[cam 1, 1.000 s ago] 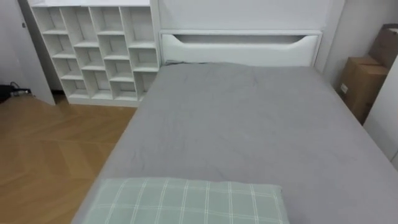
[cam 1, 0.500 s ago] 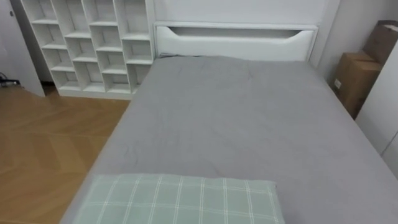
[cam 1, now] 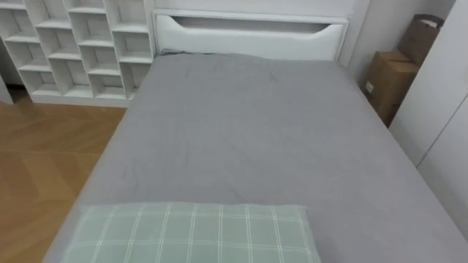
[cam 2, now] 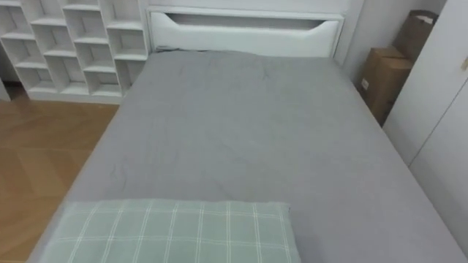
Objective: Hang clothes
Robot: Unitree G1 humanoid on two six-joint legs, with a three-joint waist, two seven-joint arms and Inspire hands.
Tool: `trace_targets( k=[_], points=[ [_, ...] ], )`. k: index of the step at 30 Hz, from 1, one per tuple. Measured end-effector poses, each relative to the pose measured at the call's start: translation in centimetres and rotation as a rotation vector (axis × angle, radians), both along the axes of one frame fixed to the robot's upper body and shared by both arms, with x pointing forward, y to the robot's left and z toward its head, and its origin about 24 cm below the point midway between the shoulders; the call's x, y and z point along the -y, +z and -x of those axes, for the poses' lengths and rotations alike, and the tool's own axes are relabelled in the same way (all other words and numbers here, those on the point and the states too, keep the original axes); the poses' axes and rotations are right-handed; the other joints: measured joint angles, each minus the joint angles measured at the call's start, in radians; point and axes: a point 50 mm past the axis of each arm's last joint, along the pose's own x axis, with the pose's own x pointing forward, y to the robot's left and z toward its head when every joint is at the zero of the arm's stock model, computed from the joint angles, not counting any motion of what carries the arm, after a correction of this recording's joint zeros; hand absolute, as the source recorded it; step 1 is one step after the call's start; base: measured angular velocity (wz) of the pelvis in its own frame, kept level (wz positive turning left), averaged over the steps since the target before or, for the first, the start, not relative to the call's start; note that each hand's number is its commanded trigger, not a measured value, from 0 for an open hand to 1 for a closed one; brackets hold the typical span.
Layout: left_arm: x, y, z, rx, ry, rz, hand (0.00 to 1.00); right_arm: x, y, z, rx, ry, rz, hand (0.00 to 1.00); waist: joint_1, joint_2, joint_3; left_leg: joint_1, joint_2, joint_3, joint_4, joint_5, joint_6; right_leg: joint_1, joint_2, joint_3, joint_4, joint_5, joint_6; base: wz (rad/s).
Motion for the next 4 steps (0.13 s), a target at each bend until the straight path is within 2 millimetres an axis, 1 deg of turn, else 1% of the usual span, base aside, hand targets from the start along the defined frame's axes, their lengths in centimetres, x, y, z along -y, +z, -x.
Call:
trace_targets(
  k=[4],
  points=[
    [0.03, -0.11, 0.69, -0.033, 0.003, 0.012, 0.00, 0.07, 0.05, 0.23, 0.004, -0.009, 0.002, 0.00, 0.000, 0.005, -0.0009, 0.002, 0.003, 0.003, 0.000, -0.001, 0.000, 0.000, 0.002, 0.002, 0.002, 0.002, -0.002, 0.00]
  ],
)
